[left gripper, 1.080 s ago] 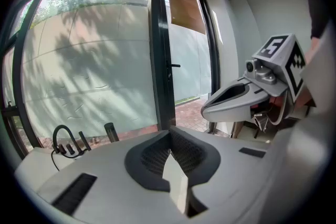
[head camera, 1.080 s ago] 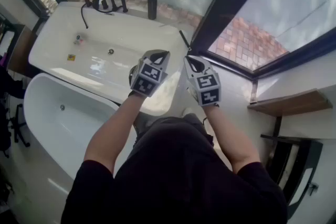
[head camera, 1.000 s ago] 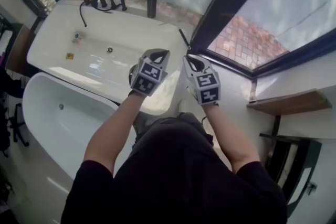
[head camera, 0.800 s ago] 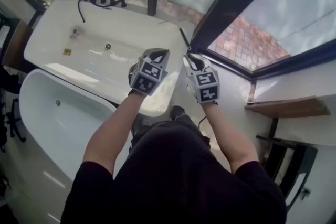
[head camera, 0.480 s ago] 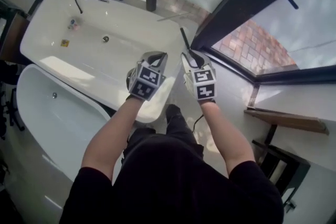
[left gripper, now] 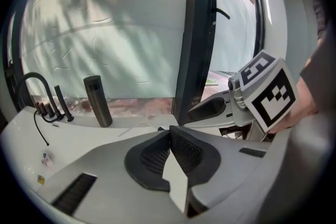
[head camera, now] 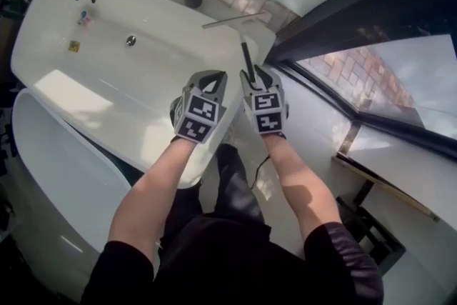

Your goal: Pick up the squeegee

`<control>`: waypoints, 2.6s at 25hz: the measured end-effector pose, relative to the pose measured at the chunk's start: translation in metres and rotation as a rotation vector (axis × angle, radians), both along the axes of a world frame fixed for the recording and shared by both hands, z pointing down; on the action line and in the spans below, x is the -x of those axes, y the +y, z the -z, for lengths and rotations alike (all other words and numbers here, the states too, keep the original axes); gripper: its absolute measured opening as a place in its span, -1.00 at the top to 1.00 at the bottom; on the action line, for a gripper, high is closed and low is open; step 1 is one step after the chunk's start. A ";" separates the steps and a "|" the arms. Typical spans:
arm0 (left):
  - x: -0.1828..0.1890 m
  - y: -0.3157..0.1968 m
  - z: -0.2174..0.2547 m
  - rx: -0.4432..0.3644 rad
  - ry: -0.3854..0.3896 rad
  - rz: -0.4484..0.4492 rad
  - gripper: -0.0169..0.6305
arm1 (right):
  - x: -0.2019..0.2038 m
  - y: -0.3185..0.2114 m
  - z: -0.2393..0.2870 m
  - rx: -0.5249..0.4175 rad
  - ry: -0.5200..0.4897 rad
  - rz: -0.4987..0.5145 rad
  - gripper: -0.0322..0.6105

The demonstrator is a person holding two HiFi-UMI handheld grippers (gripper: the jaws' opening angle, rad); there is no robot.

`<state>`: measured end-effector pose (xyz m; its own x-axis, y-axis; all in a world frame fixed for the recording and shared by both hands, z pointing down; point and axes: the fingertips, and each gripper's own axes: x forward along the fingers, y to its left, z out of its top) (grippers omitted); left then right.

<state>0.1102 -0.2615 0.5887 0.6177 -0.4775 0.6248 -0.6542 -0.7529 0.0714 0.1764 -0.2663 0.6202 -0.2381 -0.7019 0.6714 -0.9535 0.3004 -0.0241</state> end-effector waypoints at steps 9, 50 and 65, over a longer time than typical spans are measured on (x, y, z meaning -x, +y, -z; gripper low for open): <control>-0.021 -0.038 -0.082 0.075 -0.045 0.034 0.95 | -0.024 -0.063 -0.100 0.084 0.020 -0.011 0.43; 0.059 -0.001 -0.006 -0.042 -0.031 0.091 0.95 | 0.020 -0.009 -0.005 0.020 -0.019 -0.068 0.59; 0.152 0.169 0.152 -0.204 0.091 0.022 0.95 | 0.121 0.189 0.205 -0.162 -0.019 -0.086 0.59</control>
